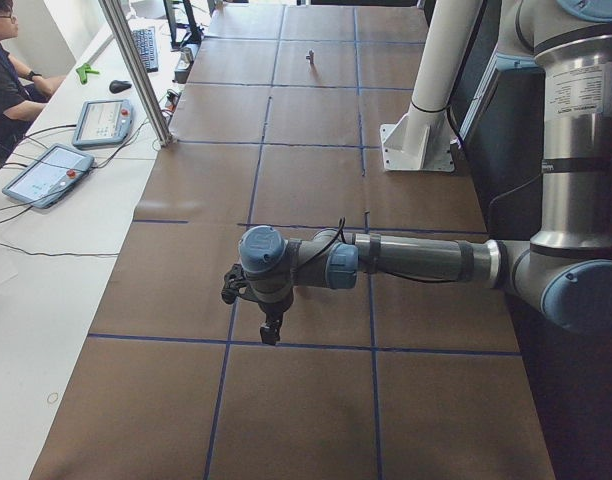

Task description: Assemble PPR valve and pipe with both arms

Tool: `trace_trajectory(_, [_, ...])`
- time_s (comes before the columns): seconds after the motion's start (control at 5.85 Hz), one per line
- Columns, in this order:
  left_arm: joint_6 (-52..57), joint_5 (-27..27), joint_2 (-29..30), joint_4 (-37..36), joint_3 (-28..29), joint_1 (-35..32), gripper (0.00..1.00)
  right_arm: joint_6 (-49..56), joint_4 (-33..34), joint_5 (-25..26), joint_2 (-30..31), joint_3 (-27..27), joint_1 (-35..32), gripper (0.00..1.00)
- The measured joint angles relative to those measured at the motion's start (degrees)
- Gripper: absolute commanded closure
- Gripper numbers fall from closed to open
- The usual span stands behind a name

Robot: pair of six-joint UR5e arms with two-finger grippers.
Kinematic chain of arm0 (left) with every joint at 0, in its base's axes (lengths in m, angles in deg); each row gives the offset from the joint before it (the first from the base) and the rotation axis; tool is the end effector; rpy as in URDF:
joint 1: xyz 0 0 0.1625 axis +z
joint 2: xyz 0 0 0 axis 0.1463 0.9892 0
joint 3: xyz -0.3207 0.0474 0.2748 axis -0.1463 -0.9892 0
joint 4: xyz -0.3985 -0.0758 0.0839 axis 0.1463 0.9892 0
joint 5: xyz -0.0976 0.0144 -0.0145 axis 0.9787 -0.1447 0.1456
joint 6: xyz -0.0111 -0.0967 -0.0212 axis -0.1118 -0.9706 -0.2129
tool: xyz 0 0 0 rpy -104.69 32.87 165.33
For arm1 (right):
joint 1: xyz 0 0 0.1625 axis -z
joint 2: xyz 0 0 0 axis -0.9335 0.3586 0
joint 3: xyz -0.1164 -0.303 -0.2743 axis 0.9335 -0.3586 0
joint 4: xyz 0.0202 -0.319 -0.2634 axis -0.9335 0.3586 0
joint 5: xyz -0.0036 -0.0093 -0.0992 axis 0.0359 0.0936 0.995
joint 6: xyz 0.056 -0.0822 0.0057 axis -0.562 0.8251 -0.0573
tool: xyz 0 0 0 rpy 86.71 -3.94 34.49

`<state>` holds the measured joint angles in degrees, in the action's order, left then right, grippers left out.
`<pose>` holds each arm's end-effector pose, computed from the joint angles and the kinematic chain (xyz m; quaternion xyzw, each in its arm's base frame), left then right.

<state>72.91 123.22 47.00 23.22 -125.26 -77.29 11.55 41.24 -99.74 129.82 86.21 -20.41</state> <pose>-0.0261 -0.4817 0.6122 0.0699 0.3851 0.1231 0.9120 0.0581 -0.4945 0.6691 0.0027 -0.3795 -0.0261 0.9248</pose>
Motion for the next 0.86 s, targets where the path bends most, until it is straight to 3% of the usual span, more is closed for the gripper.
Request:
trace_trajectory(0.51, [-1.59, 0.41, 3.36, 5.19, 1.98, 2.06, 0.0, -0.66, -8.57, -0.04, 0.16, -2.32, 0.11, 0.0])
trace_trajectory(0.86, [-17.77, -1.28, 1.98, 11.66, 0.3, 8.37, 0.0, -0.92, -11.11, -0.06, 0.19, -2.97, 1.51, 0.0])
